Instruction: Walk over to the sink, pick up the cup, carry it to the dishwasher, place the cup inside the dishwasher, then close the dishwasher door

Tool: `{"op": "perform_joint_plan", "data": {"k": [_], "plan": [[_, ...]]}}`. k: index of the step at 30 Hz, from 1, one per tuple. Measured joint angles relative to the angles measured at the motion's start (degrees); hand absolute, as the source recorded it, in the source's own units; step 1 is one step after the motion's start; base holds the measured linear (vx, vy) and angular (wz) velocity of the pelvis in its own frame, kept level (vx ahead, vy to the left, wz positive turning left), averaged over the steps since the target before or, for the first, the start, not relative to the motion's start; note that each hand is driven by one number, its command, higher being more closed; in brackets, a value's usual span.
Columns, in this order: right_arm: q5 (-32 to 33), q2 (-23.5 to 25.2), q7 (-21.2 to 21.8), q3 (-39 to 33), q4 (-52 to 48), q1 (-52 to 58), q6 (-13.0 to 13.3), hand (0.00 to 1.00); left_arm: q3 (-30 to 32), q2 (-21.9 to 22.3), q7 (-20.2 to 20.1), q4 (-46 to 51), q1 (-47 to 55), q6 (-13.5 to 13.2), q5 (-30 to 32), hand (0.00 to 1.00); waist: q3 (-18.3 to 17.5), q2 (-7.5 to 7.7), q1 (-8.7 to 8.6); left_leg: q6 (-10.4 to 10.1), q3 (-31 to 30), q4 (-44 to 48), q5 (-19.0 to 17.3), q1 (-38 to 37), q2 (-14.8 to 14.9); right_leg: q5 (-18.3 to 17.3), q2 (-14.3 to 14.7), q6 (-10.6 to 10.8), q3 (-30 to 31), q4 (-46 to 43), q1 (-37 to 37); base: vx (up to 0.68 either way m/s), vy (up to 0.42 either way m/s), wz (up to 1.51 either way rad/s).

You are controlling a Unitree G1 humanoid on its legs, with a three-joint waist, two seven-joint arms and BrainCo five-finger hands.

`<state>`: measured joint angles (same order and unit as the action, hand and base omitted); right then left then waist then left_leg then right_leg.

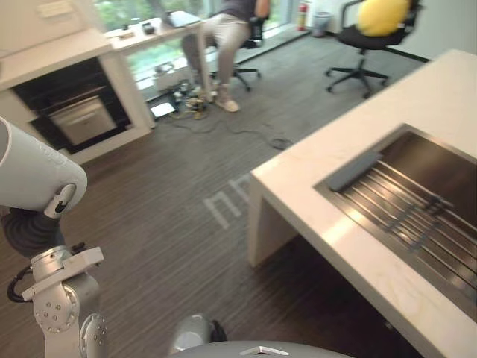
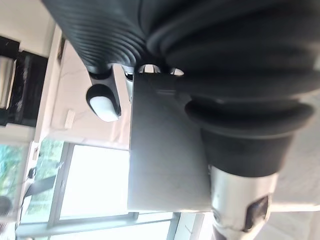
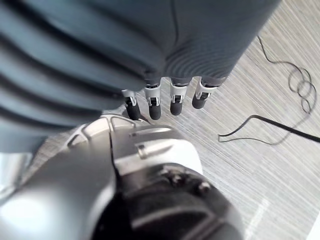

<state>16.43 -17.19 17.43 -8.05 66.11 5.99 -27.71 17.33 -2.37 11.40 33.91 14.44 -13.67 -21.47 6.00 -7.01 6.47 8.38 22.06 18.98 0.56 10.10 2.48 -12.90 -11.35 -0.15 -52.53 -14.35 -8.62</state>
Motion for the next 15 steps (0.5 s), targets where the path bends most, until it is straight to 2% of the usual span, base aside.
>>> {"op": "perform_joint_plan", "data": {"k": [1, 2, 3, 4, 5, 6, 7, 11, 12, 13, 14, 15], "plan": [[0.14, 0.58, 0.03, -0.66, -0.03, -0.24, 0.12, 0.00, 0.33, 0.27, -0.41, 0.40, -0.70, 0.01, -0.56, 1.00, 0.05, 1.19, -1.05, -1.50, -3.73, -8.16, 2.81, -1.98, -2.69, 1.08, 2.28, -0.93, -0.27, 6.01, 0.72, -0.09, 0.140, 2.85], [1.10, 2.16, -0.54, -1.60, -0.77, -0.54, 0.72, 0.00, 0.67, 1.04, -1.46, 0.97, -2.16, -0.49, -1.79, 1.00, 0.45, 2.09, -2.24, 0.14, -0.61, -12.52, 0.66, -5.08, -4.54, 7.97, 2.27, 2.17, -4.53, 10.88, -0.32, 0.29, 0.108, 2.84], [1.29, 1.94, -2.87, -1.75, -1.20, -0.58, 0.94, 0.00, -1.17, 2.88, -3.51, 0.44, -2.85, -0.36, -3.33, 1.00, 1.01, 1.29, -2.17, -4.43, 3.65, -11.35, -3.59, -9.38, -2.10, 6.95, 1.11, 2.67, -10.17, 7.13, -1.62, 0.47, 0.041, 2.68], [1.47, 1.63, -3.20, -2.01, -1.33, 0.09, 0.80, 0.00, -1.85, 3.32, -4.20, 0.49, -2.23, -0.47, -3.66, 1.00, 1.13, 1.02, -2.02, -5.93, 4.61, -14.17, -3.82, -11.68, -1.48, 6.00, 0.52, 3.08, -12.55, 5.29, -2.42, 0.44, 0.065, 2.16], [2.04, 1.40, -4.42, -2.23, -2.20, 1.39, 0.45, 0.00, -3.29, 3.39, -5.61, 0.04, -1.34, -0.47, -4.59, 1.00, 1.36, 0.31, -1.31, -5.14, 3.76, -18.75, -2.46, -14.13, -2.39, 4.70, -1.39, 3.25, -16.88, 1.86, -4.14, 0.12, 0.112, 1.41], [2.74, 1.44, -5.36, -2.25, -2.59, 1.92, 0.14, 0.00, -4.00, 3.34, -6.09, -0.22, -1.05, -0.44, -5.05, 1.00, 1.40, 0.59, -1.31, -5.29, 4.21, -19.25, -1.69, -14.16, -2.91, 4.56, -2.46, 2.96, -19.09, 0.33, -4.96, -0.07, 0.289, 2.11], [4.75, 2.34, -6.56, -2.93, -4.71, 4.12, 0.08, 0.00, -6.34, 2.91, -7.16, -0.34, -1.50, -0.63, -5.60, 1.00, 1.41, 1.14, -2.12, -4.39, 3.96, -20.55, -1.31, -14.74, -4.09, 3.93, -4.06, 1.90, -23.92, -2.80, -7.73, -0.16, 0.251, 1.51], [5.70, 2.46, -10.15, -3.47, -5.21, 3.50, -0.07, 0.00, -7.38, 2.34, -6.61, -0.33, -0.44, -1.05, -5.60, 1.00, 1.41, 1.38, -1.34, -3.32, 2.50, -23.81, -0.97, -15.70, -6.04, 4.20, -7.45, 1.38, -23.32, -7.90, -8.05, -0.12, 0.194, 0.40], [5.71, 1.91, -11.02, -4.54, -7.45, 4.30, 0.55, 0.00, -8.29, 2.29, -6.41, -0.60, -0.50, -1.04, -5.58, 1.00, 1.83, 0.62, -2.04, -3.09, 1.46, -23.81, -1.12, -15.90, -6.47, 5.32, -10.66, -0.50, -21.90, -13.81, -7.46, -0.10, 0.191, 0.15], [5.72, 1.73, -11.06, -4.77, -7.90, 4.56, 0.66, 0.00, -8.59, 2.26, -6.41, -0.67, -0.57, -1.03, -5.55, 1.00, 1.87, 0.54, -2.17, -3.08, 1.14, -23.81, -1.10, -15.97, -6.63, 5.56, -11.45, -1.09, -20.95, -15.36, -7.15, -0.08, 0.249, 0.48], [5.88, 1.62, -11.09, -6.78, -10.52, 5.76, 2.18, 0.00, -9.73, 2.15, -6.43, -0.98, -1.49, -0.97, -5.49, 1.00, 2.00, 0.26, -2.99, -1.48, -1.31, -23.76, -0.39, -16.22, -7.14, 7.41, -14.01, -6.60, -12.73, -22.05, -4.22, -0.02, 0.208, 0.77], [6.41, 2.14, -10.97, -6.96, -11.36, 6.46, 2.86, 0.00, -10.75, 2.00, -6.81, -1.36, -2.65, -1.00, -5.78, 1.00, 2.25, -0.51, -3.97, -0.23, -3.98, -23.44, 0.41, -16.06, -7.08, 5.75, -12.62, -6.31, -3.82, -23.61, -0.84, -0.02, 0.218, 1.13]]}}
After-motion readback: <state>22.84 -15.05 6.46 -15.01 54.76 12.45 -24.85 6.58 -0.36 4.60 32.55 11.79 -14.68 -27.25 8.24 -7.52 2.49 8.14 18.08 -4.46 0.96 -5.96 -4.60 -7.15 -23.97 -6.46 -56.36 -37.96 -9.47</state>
